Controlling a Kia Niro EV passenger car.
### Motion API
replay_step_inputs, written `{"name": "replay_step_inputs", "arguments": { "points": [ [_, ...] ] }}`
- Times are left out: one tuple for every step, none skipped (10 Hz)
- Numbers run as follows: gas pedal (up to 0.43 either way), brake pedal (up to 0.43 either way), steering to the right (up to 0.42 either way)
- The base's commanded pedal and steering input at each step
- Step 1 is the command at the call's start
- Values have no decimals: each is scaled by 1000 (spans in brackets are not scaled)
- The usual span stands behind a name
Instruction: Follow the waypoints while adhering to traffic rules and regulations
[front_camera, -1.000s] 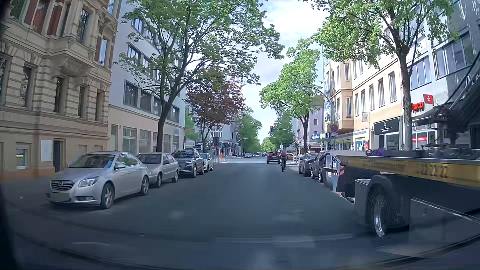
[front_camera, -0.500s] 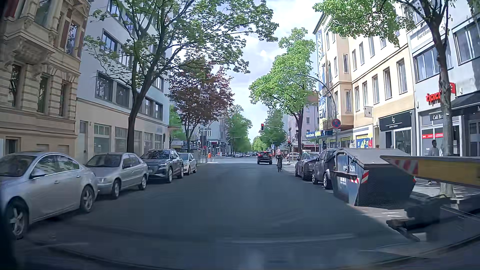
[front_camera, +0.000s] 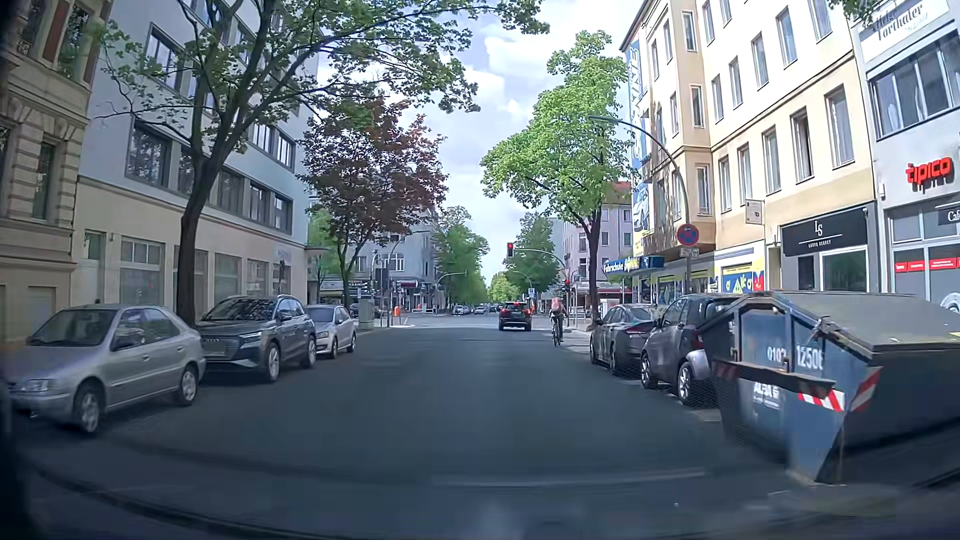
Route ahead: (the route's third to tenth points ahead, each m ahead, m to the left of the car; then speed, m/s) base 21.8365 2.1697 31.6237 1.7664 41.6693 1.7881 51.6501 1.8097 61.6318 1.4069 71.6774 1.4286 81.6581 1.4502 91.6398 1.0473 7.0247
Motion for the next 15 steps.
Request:
{"name": "replay_step_inputs", "arguments": {
  "points": [
    [0,18,29],
    [0,18,23],
    [0,18,12],
    [0,18,8],
    [0,18,6],
    [0,18,3],
    [0,30,2],
    [0,67,1],
    [0,98,0],
    [0,128,-1],
    [0,146,-1],
    [0,152,-1],
    [0,152,-1],
    [0,152,-1],
    [0,159,-1]
  ]
}}
